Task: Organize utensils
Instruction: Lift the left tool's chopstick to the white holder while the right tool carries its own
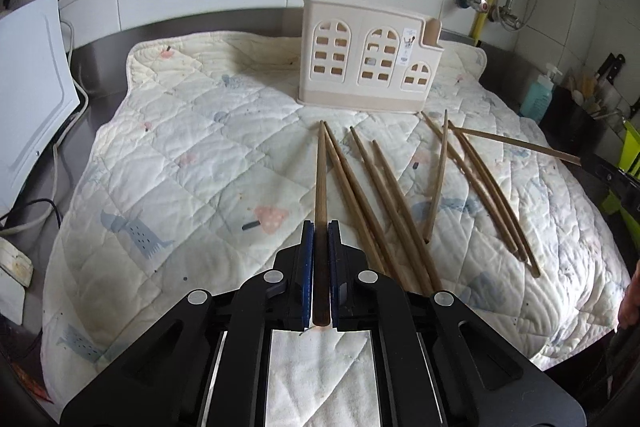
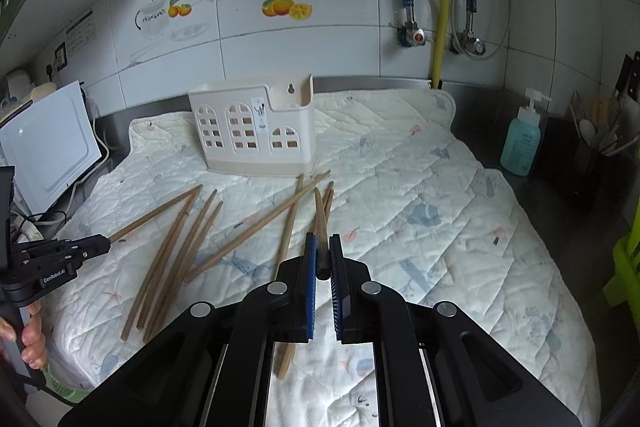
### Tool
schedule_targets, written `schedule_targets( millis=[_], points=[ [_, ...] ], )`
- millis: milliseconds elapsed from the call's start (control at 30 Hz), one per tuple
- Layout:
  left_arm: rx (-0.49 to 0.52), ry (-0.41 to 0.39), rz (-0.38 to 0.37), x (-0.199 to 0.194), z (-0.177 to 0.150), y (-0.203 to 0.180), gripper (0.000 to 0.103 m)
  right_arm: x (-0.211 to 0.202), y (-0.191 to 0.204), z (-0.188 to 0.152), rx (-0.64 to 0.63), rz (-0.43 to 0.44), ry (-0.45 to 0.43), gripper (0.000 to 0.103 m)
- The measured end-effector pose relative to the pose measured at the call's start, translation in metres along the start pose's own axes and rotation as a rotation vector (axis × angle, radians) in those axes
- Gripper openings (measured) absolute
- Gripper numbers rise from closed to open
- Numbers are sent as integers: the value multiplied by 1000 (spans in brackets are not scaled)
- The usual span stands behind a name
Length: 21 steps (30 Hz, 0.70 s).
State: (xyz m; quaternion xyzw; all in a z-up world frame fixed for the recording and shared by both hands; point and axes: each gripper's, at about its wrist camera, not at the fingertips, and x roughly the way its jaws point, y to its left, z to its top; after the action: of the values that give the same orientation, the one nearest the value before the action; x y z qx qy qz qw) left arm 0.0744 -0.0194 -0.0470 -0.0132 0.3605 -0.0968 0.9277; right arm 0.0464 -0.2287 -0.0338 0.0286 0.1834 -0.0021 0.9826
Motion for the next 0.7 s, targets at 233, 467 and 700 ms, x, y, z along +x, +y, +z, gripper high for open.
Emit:
schedule_targets(
  millis=[233, 467, 700],
  points=[
    [15, -77, -17, -21, 34, 4, 5, -6, -2, 45, -22, 55, -51, 7],
    [40, -133, -22, -33, 75, 4, 5, -4, 0, 85, -56, 85, -82, 7],
    [62, -184, -22, -43, 114, 0, 5, -6, 1, 126, -87, 101, -122, 7]
  ],
)
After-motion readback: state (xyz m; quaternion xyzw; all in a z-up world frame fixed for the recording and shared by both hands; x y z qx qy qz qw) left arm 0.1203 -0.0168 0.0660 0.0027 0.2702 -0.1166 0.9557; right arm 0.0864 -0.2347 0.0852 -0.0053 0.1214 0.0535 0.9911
